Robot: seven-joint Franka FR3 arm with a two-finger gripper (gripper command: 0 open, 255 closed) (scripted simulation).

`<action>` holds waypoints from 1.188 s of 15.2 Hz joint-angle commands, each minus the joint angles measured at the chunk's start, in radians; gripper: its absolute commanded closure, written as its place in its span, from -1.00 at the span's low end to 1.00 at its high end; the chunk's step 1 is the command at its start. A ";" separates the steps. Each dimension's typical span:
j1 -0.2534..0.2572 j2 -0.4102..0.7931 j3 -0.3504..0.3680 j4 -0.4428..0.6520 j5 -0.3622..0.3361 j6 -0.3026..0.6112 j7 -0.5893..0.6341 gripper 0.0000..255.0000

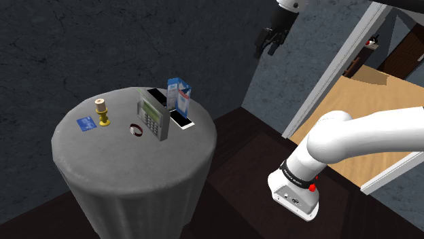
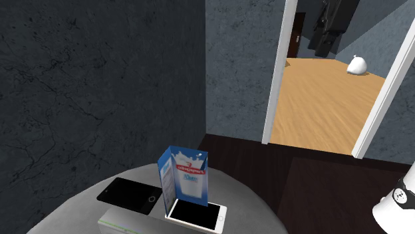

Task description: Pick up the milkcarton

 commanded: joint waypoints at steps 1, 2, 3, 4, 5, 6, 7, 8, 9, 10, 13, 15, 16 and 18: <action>0.000 0.000 0.000 0.000 0.000 0.000 0.000 -1.00; 0.005 0.026 0.005 -0.005 0.006 0.028 0.006 -1.00; 0.010 0.052 0.010 -0.008 0.012 0.056 0.011 -1.00; 0.015 0.079 0.014 -0.011 0.018 0.083 0.016 -1.00; 0.020 0.108 0.019 -0.012 0.024 0.110 0.021 -1.00; 0.025 0.137 0.024 -0.011 0.029 0.137 0.026 -1.00; 0.030 0.166 0.029 -0.010 0.034 0.163 0.030 -1.00; 0.034 0.197 0.034 -0.007 0.039 0.189 0.035 -1.00; 0.039 0.228 0.039 -0.003 0.044 0.214 0.039 -1.00; 0.044 0.260 0.044 0.002 0.049 0.239 0.043 -1.00; 0.057 0.359 0.058 0.025 0.062 0.310 0.054 -1.00; 0.065 0.427 0.069 0.046 0.069 0.353 0.061 -1.00; 0.069 0.462 0.074 0.059 0.072 0.373 0.065 -1.00; 0.077 0.532 0.084 0.088 0.077 0.412 0.072 -1.00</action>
